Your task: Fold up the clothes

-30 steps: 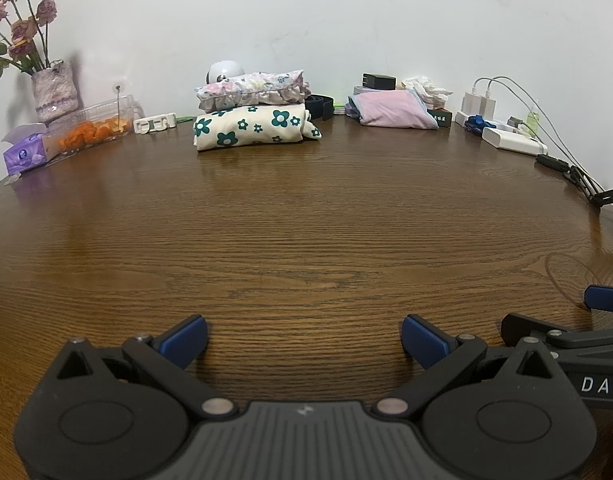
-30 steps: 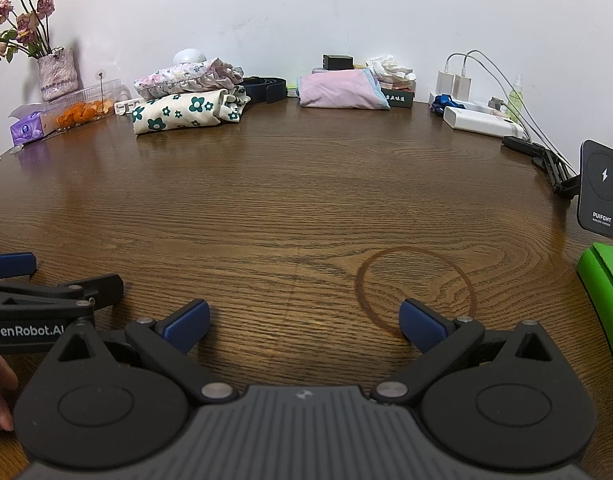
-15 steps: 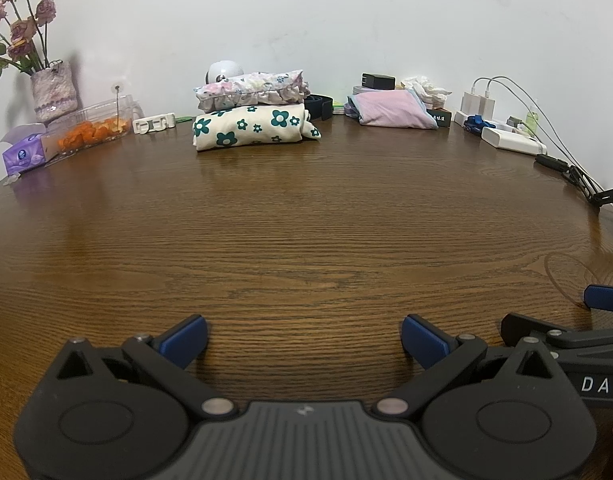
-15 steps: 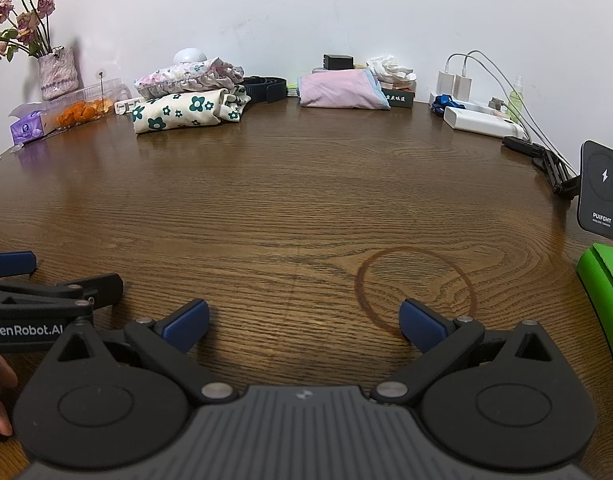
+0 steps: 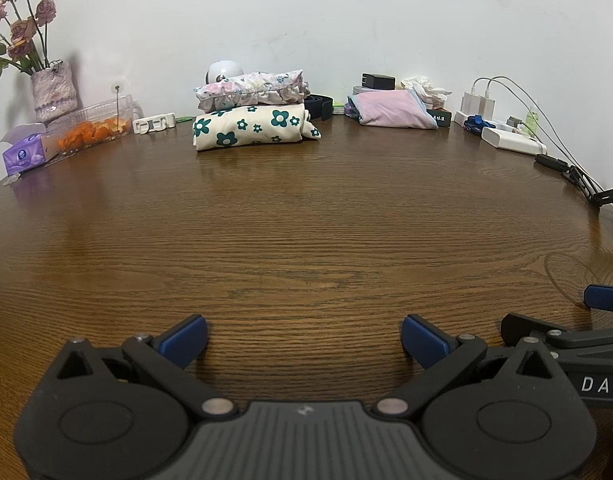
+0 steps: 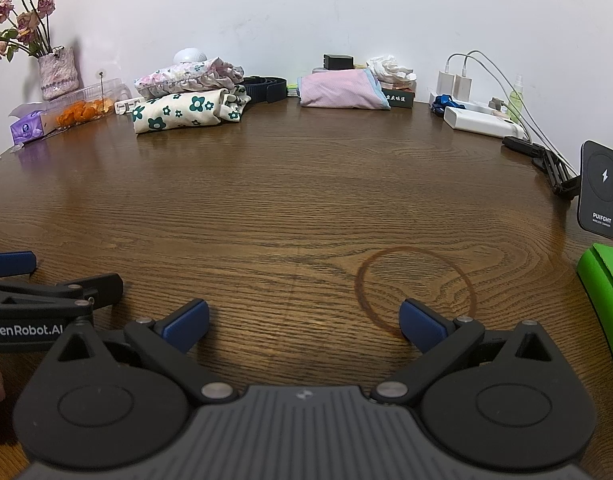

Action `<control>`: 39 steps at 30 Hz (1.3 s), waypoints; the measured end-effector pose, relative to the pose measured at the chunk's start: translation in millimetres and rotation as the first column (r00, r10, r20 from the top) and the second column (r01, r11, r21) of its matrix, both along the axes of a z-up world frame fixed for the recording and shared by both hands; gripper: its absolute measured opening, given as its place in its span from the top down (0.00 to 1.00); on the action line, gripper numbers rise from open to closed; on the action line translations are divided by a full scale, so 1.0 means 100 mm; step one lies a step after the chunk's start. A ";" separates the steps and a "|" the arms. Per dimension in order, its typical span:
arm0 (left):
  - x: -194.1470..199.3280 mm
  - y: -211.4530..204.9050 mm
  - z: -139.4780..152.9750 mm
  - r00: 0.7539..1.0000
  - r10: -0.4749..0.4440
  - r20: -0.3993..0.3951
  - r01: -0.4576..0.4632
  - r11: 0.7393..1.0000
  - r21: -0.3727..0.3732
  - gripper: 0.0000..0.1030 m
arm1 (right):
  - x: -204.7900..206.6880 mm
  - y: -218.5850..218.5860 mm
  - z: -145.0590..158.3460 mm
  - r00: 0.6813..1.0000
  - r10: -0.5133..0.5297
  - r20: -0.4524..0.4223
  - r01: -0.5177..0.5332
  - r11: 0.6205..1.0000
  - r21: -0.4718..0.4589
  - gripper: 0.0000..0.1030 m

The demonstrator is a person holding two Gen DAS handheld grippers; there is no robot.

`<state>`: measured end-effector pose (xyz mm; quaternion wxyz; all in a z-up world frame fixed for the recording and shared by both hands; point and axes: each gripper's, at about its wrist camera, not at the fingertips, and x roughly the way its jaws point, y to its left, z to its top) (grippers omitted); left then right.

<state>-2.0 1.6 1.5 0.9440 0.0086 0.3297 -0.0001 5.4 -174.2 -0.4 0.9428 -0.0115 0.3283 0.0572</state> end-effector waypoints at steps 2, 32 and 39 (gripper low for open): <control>0.00 0.00 0.00 1.000 0.000 0.000 0.000 1.000 0.000 0.00 | 0.00 0.00 0.00 1.000 0.000 0.000 0.000 1.000 0.000 0.01; 0.02 0.02 -0.01 1.000 -0.008 -0.001 0.008 1.000 -0.004 0.00 | 0.00 0.01 -0.01 1.000 -0.002 0.000 0.002 1.000 0.002 0.01; 0.03 0.00 0.00 1.000 0.004 -0.001 -0.004 1.000 0.005 0.00 | 0.00 0.01 -0.01 1.000 -0.003 -0.001 0.003 1.000 0.002 0.01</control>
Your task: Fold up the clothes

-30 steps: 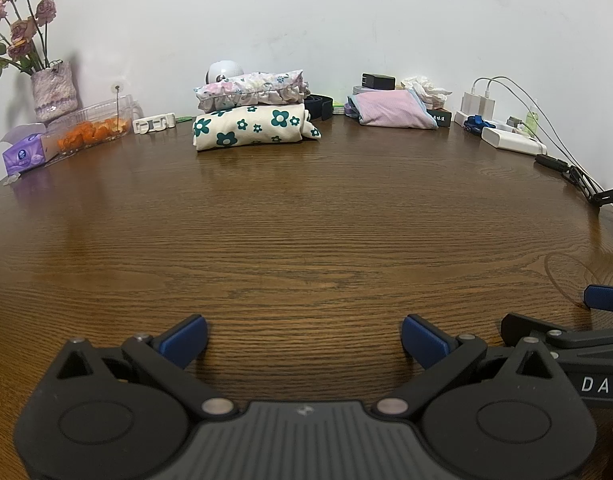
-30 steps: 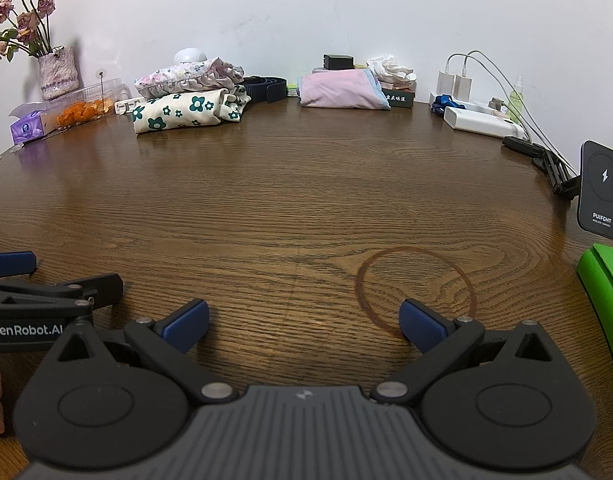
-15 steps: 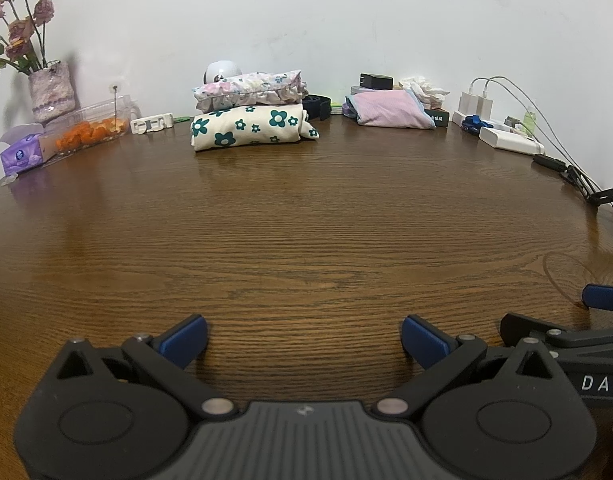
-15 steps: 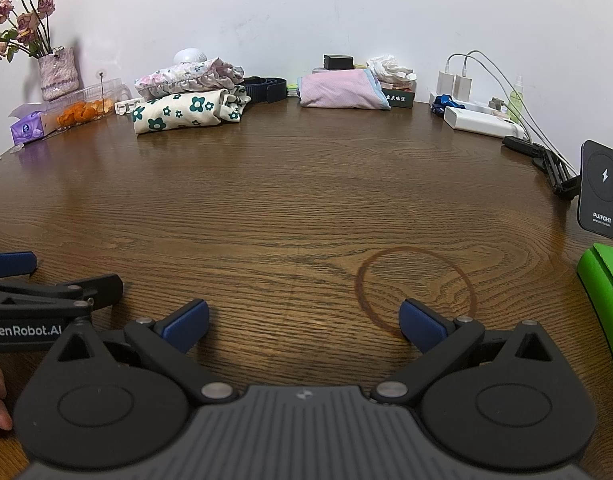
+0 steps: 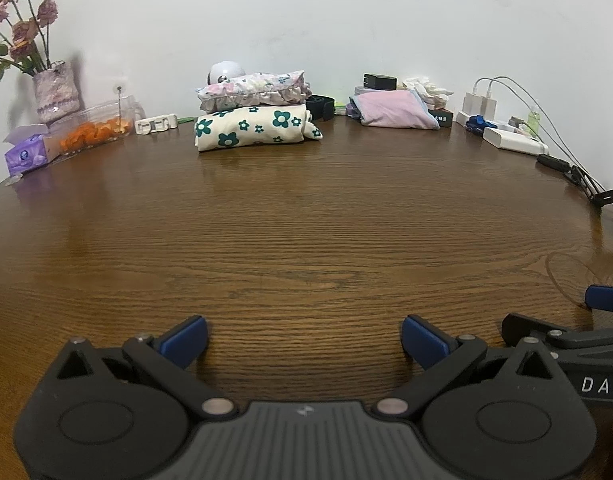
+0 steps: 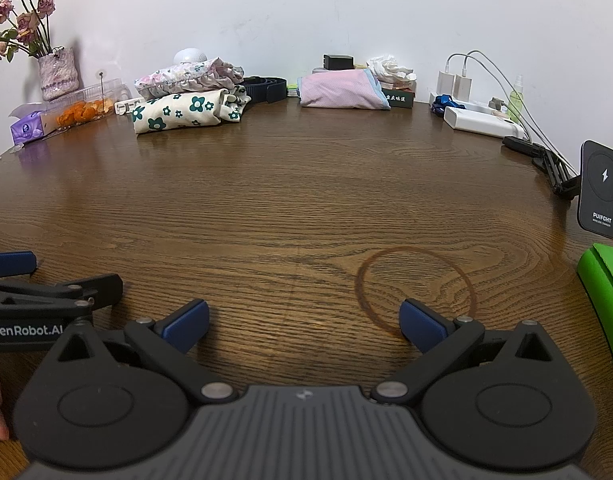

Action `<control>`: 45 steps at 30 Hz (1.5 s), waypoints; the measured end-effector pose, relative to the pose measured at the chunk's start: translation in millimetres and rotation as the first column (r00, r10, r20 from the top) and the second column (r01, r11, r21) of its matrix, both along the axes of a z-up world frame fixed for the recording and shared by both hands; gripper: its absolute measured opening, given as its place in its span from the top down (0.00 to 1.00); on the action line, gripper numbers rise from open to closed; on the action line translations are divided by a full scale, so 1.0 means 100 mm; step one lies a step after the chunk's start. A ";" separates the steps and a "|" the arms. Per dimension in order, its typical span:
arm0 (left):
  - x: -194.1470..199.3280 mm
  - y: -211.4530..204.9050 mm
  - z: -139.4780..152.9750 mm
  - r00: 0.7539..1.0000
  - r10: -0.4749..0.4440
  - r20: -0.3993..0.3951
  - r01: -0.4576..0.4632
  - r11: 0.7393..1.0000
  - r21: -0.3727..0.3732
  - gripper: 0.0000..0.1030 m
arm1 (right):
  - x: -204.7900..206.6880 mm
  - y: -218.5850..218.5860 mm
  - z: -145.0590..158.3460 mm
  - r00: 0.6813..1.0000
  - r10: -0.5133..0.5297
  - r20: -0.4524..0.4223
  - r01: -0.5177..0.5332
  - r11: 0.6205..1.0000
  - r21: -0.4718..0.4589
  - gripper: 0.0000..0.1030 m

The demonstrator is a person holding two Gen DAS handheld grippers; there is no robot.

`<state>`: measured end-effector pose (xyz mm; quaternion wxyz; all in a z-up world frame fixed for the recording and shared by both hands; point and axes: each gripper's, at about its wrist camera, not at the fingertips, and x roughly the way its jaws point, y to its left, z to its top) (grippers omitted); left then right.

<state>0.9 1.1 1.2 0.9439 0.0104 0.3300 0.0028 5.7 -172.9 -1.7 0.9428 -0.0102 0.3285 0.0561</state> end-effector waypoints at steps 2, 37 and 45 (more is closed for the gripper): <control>0.00 0.00 0.00 1.000 0.002 0.000 -0.002 1.000 0.001 0.00 | 0.00 0.00 0.00 1.000 0.000 0.000 0.000 1.000 -0.001 0.01; 1.68 -0.14 0.97 0.976 -0.088 0.200 0.119 0.982 -0.148 0.00 | 1.25 -0.86 0.91 0.958 -0.142 0.250 0.089 0.973 0.212 0.01; 3.56 -0.80 0.67 0.992 -0.096 0.086 0.112 0.971 -0.210 0.12 | 3.25 -1.46 0.80 0.949 -0.283 0.139 0.215 0.903 0.371 0.21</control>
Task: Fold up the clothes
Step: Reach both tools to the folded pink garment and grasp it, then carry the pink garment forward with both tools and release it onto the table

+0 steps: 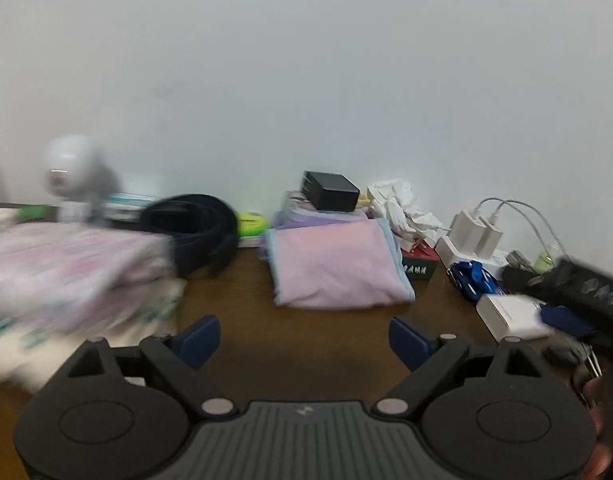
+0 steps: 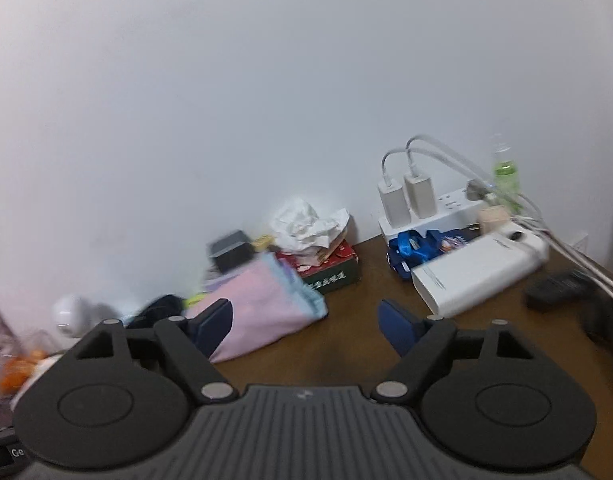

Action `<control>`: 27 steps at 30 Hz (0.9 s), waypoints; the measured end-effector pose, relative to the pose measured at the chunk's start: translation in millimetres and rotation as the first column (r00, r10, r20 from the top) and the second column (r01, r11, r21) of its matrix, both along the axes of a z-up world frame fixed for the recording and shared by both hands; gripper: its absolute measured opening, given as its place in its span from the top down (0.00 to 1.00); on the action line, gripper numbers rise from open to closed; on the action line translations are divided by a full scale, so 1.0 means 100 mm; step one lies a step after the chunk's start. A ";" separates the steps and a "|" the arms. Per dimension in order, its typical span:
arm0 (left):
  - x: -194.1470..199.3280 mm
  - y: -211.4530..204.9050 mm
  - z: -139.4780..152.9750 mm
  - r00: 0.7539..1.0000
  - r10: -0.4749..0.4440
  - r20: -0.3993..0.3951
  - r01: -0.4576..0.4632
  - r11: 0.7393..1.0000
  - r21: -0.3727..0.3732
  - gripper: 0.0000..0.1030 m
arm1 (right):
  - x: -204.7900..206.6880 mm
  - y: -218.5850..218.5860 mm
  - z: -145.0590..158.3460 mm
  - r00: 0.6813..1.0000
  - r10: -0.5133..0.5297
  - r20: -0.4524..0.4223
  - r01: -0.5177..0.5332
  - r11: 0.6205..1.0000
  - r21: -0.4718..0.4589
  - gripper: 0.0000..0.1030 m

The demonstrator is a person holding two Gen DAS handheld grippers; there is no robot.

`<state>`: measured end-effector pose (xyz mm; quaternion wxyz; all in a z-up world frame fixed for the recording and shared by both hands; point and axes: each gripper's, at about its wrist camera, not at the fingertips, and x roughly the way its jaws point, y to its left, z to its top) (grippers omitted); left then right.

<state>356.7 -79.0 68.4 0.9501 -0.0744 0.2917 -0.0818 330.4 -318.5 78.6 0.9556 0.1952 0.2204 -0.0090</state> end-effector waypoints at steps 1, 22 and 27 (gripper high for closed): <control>0.18 -0.06 -0.06 1.000 0.004 0.006 -0.004 1.000 0.011 0.12 | 0.22 0.00 -0.08 0.999 0.015 -0.028 -0.015 1.000 0.000 0.21; -0.10 -0.01 1.00 0.972 -0.098 0.214 0.106 0.994 -0.028 0.96 | 0.53 0.03 0.49 0.964 0.262 0.043 -0.266 0.954 0.139 1.00; -1.32 0.23 2.24 0.884 -0.161 0.439 0.204 0.978 -0.052 0.96 | -0.66 0.04 1.69 0.921 0.271 0.281 -0.291 0.956 0.032 1.00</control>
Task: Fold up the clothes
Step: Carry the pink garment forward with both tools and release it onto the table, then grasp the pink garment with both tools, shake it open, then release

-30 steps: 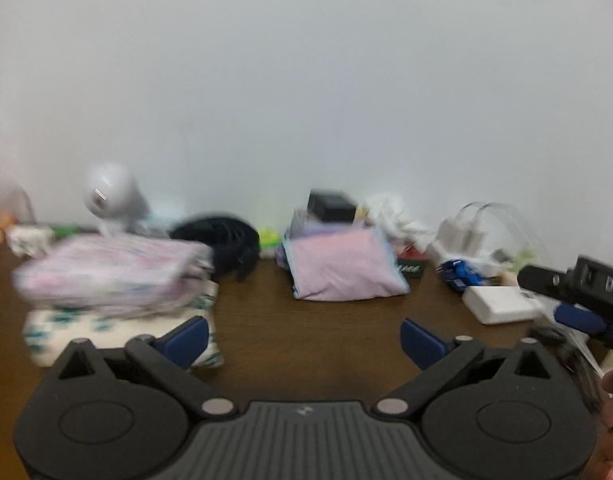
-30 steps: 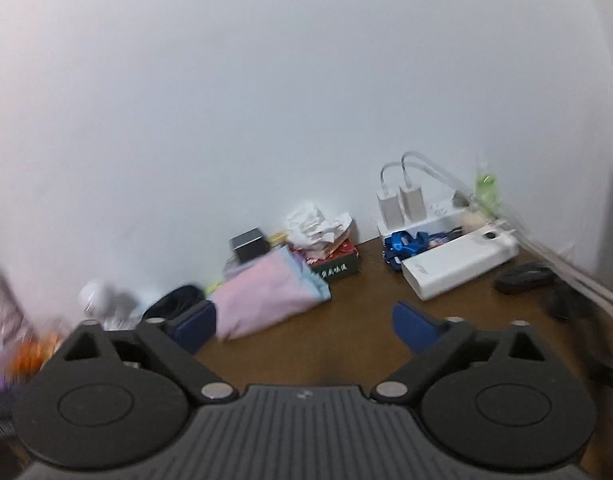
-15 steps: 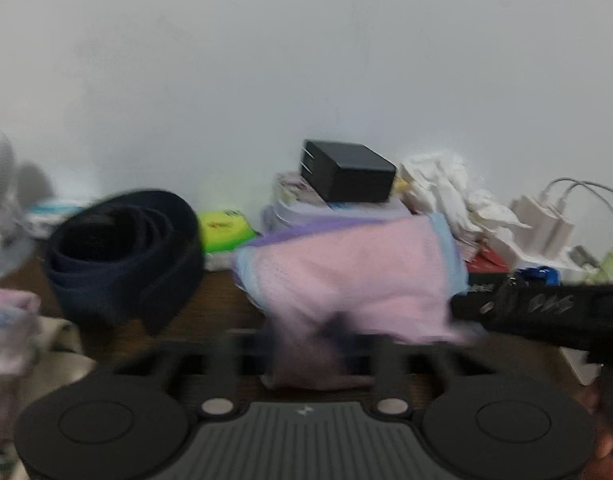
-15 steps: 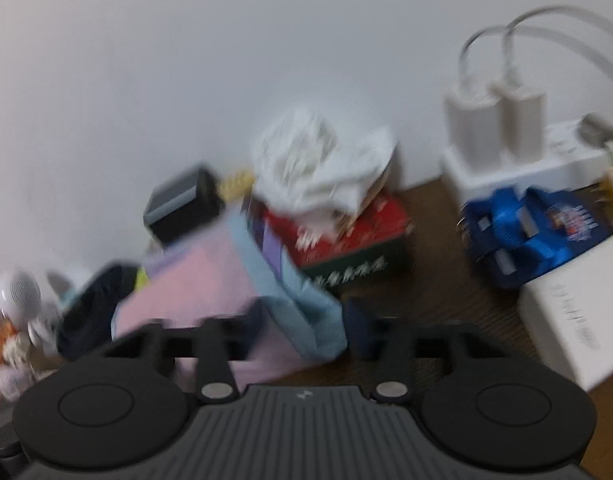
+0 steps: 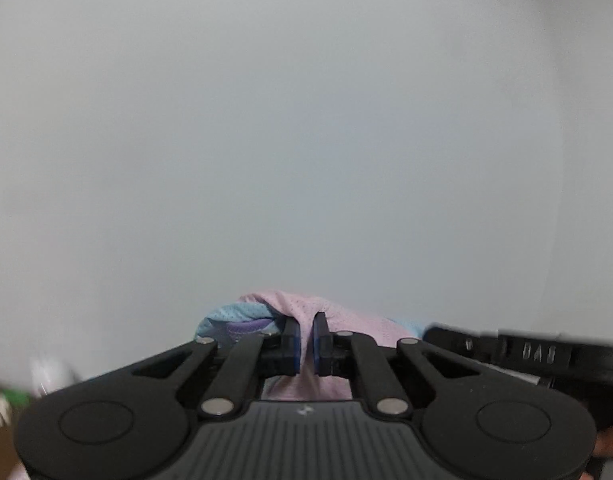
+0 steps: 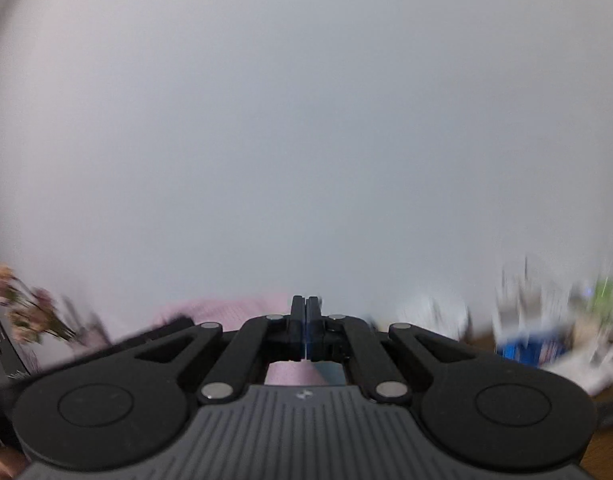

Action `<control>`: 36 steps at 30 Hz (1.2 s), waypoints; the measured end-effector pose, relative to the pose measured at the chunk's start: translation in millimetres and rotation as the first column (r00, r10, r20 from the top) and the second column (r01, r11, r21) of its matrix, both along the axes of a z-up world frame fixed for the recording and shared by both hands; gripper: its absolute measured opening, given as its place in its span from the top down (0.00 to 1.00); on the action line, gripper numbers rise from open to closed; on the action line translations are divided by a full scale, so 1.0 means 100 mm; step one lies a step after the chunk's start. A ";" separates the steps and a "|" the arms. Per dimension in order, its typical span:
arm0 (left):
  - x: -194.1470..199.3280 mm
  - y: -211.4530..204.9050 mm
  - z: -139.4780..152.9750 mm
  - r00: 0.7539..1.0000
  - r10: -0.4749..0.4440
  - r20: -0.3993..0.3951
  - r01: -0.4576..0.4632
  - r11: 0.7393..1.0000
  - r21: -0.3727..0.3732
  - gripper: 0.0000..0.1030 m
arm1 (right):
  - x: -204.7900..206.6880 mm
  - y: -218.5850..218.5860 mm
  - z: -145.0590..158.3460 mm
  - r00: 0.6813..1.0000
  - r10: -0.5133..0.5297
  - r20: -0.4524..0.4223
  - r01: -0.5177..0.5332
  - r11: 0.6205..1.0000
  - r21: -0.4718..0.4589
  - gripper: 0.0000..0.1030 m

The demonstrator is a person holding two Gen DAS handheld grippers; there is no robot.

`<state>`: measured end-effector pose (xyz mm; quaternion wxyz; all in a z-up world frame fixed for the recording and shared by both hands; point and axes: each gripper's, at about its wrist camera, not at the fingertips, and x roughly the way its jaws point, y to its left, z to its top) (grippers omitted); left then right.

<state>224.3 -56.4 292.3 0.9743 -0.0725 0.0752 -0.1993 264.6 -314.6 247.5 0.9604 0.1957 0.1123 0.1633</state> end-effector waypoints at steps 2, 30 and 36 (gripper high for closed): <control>-0.44 0.14 0.32 0.999 -0.045 0.026 0.046 0.997 -0.059 0.96 | -0.52 0.01 0.37 0.996 -0.005 0.089 0.004 1.000 0.004 1.00; -3.18 1.02 -2.45 0.902 0.148 -0.406 -0.106 0.987 0.123 0.22 | -3.27 0.62 -2.00 0.925 0.204 -0.320 -0.297 0.915 -0.272 0.30; -3.16 0.63 -2.59 0.896 0.138 -0.423 -0.035 0.970 0.242 0.23 | -3.31 0.87 -2.08 0.927 0.149 -0.345 -0.285 0.876 -0.388 0.39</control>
